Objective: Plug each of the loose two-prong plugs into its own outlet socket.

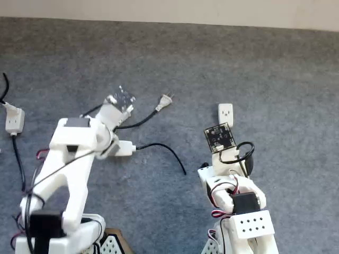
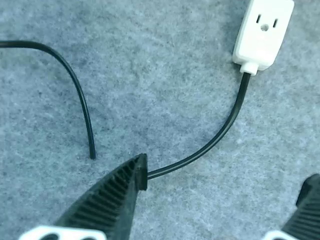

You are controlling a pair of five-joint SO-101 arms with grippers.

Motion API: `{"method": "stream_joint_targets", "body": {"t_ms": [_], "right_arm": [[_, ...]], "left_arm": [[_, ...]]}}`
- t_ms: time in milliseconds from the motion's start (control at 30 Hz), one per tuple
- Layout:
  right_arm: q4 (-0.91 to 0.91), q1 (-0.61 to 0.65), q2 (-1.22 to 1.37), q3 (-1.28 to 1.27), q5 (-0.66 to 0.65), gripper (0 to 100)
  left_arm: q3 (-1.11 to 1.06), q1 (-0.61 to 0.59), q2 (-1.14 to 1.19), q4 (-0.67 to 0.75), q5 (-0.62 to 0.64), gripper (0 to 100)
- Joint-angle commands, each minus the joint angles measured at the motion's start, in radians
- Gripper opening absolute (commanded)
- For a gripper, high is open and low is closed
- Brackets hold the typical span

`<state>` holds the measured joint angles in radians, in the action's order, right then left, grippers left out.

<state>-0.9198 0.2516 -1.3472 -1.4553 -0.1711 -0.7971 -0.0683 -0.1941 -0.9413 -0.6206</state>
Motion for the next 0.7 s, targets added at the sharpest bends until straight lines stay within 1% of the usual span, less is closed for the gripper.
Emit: {"method": "stream_joint_targets", "body": {"t_ms": [0,100,200,300,400,467,500,567,667], "right_arm": [[0.018,0.004,-0.013,0.005,0.008,43.6],[0.018,0.004,-0.013,0.005,0.008,43.6],[0.018,0.004,-0.013,0.005,0.008,43.6],[0.018,0.004,-0.013,0.005,0.008,43.6],[0.018,0.004,-0.013,0.005,0.006,43.6],[0.018,0.004,-0.013,0.005,0.006,43.6],[0.018,0.004,-0.013,0.005,0.005,43.6],[0.018,0.004,-0.013,0.005,0.005,43.6],[0.018,0.004,-0.013,0.005,0.006,43.6]], "left_arm": [[-0.142,0.074,-0.064,-0.055,-0.028,23],[-0.151,0.071,-0.077,-0.127,-0.031,20],[-0.116,0.044,-0.085,-0.190,-0.034,19],[-0.033,0.018,-0.150,-0.264,-0.063,19],[0.067,0.015,-0.245,-0.341,-0.061,19],[0.150,0.015,-0.288,-0.367,-0.058,19],[0.188,0.015,-0.291,-0.370,-0.048,19],[0.251,0.016,-0.262,-0.350,0.015,19],[0.285,0.036,-0.139,-0.250,0.049,19]]}}
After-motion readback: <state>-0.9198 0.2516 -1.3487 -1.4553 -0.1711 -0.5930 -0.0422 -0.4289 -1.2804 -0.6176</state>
